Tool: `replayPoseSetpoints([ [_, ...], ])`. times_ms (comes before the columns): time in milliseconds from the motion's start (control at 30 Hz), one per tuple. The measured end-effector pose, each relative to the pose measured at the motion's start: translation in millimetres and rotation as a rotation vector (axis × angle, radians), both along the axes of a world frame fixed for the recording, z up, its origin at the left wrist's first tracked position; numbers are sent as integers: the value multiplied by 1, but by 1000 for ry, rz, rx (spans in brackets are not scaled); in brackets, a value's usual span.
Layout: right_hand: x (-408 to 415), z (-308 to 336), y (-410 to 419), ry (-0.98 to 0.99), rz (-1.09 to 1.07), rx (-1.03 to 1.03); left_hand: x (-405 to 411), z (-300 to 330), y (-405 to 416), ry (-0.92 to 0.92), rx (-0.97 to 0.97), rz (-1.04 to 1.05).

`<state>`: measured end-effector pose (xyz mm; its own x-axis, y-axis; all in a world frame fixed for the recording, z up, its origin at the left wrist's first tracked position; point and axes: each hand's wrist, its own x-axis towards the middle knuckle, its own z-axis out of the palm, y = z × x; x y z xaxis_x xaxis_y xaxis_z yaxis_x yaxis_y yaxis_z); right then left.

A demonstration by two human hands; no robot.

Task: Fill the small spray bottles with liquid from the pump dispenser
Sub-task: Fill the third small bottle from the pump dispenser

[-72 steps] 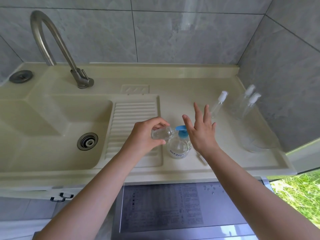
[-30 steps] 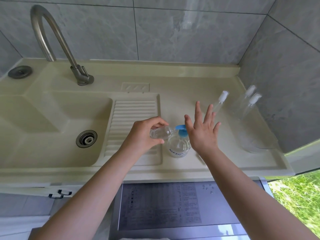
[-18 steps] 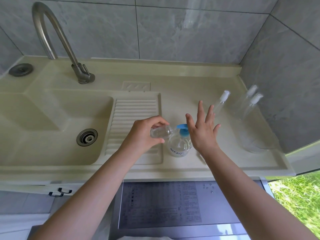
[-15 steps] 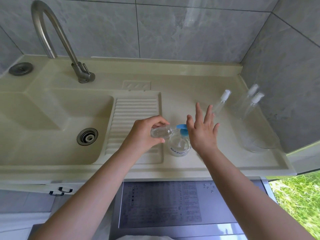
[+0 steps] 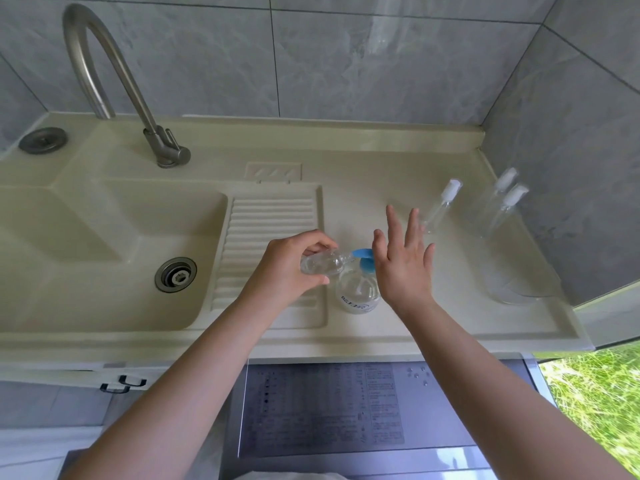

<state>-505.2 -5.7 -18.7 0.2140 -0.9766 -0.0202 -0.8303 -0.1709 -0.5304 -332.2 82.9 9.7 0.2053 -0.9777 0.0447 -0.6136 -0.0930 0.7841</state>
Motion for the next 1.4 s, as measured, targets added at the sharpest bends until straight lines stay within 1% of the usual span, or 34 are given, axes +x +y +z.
replayPoseSetpoints([
  [133,-3,0,-6,-30,31,69,1,1,0,-8,5,2],
  [233,-6,4,-9,-76,10,79,-1,2,0,-4,7,-4],
  [367,-3,2,-5,38,48,47,-2,3,-1,-2,-1,-8],
  [433,-2,0,-4,31,30,32,0,2,-2,-6,1,-6],
  [533,-4,-4,-7,31,58,21,2,1,-1,-5,5,-7],
  [667,-5,1,-9,-82,11,87,1,4,0,-1,14,-2],
  [800,-3,3,-2,6,21,39,0,3,-1,7,4,-3],
  [867,-2,2,0,21,10,34,0,0,-2,3,2,-2],
  [1100,-6,10,-7,-69,5,92,1,1,1,-6,0,-5],
  [1133,-6,10,-6,-62,11,91,0,2,1,-7,3,-6],
  [1300,-2,6,-4,106,42,-18,0,1,1,-6,9,-2],
  [1400,-4,8,-7,85,58,9,2,2,2,-6,13,-1],
])
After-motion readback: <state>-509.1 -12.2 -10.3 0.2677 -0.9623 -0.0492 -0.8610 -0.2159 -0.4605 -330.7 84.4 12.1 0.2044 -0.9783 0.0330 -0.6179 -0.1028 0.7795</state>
